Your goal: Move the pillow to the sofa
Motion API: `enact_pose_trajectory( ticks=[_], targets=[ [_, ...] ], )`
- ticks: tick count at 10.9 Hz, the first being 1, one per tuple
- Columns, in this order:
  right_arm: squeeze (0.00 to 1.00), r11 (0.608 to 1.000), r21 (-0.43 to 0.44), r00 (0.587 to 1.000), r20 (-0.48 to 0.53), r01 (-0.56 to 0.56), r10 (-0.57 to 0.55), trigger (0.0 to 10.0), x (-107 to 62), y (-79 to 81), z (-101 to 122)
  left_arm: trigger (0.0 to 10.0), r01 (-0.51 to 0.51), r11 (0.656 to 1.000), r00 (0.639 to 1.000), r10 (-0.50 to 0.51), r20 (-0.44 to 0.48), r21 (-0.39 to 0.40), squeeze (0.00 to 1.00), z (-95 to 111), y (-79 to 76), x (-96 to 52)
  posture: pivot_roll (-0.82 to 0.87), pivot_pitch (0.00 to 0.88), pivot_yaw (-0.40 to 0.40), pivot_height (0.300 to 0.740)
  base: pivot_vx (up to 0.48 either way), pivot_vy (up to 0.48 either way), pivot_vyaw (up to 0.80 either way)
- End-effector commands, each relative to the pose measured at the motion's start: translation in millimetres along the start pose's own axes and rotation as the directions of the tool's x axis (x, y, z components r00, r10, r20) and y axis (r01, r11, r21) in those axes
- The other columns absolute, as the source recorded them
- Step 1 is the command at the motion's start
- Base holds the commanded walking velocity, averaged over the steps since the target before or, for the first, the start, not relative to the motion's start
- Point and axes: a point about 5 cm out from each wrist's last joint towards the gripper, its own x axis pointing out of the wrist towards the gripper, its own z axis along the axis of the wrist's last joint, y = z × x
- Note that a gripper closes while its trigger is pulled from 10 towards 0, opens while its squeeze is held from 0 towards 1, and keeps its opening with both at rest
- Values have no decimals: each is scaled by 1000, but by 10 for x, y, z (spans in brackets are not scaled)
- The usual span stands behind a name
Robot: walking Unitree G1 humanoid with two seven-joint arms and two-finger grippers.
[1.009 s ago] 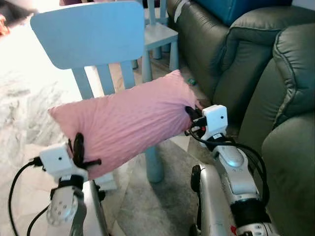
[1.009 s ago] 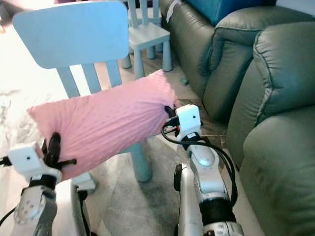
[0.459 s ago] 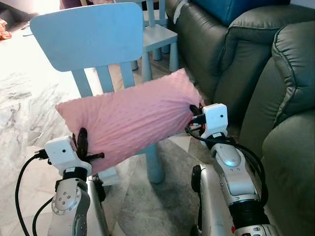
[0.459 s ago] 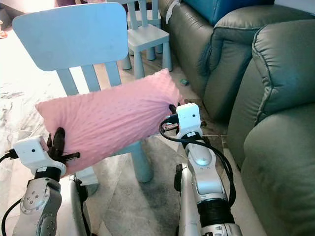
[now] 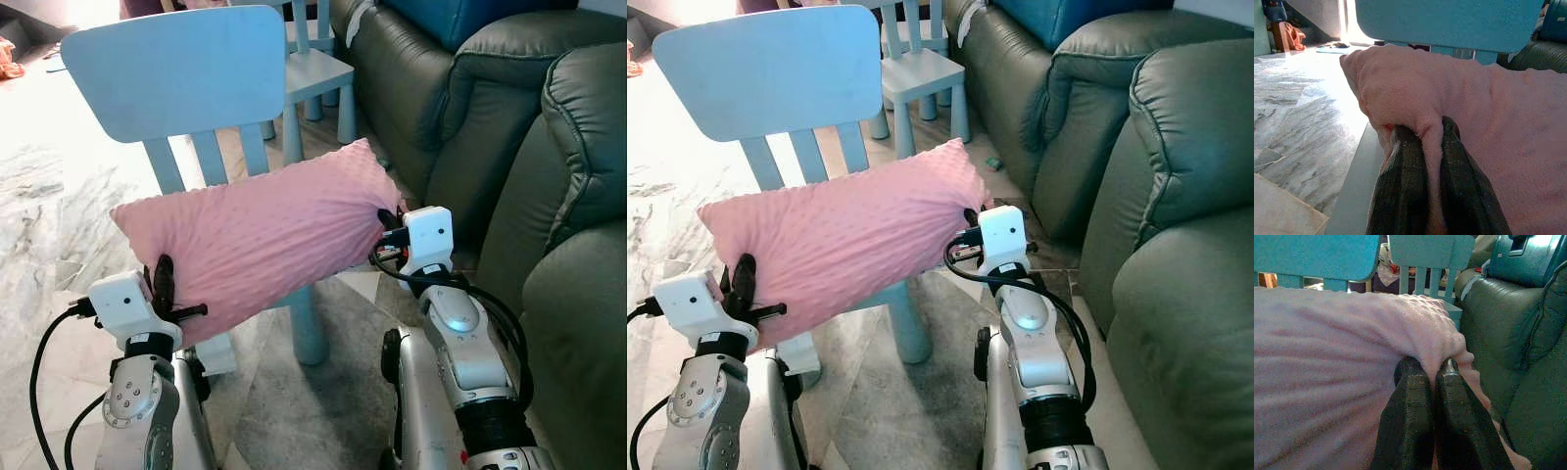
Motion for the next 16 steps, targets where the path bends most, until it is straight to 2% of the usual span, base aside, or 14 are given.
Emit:
enact_pose_trajectory(
  ticks=[1,4,5,6,13,16],
  targets=[
    [0,999,-1,998,44,54,-54,0,18,-109,113,0,-67,997,998,67,13,26,0,20,170,-11,-164,0,66,360,0,0,0],
    [0,999,-1,998,44,54,-54,0,18,-109,113,0,-67,997,998,67,13,26,0,20,170,-11,-164,0,66,360,0,0,0],
    [0,993,18,993,15,116,-117,0,91,-89,165,0,-65,998,998,65,19,21,0,28,162,6,-156,0,73,360,0,0,0],
    [0,991,20,991,8,134,-134,0,111,-79,181,0,-62,998,998,62,16,18,0,27,158,4,-156,0,73,360,0,0,0],
    [0,988,30,989,14,150,-150,0,130,-99,213,0,-55,998,998,55,12,13,0,15,138,16,-158,0,72,360,0,0,0],
    [0,988,42,988,15,150,-150,0,139,-111,222,0,-52,999,999,52,11,14,0,9,140,23,-162,0,74,420,0,0,0]
  ],
)
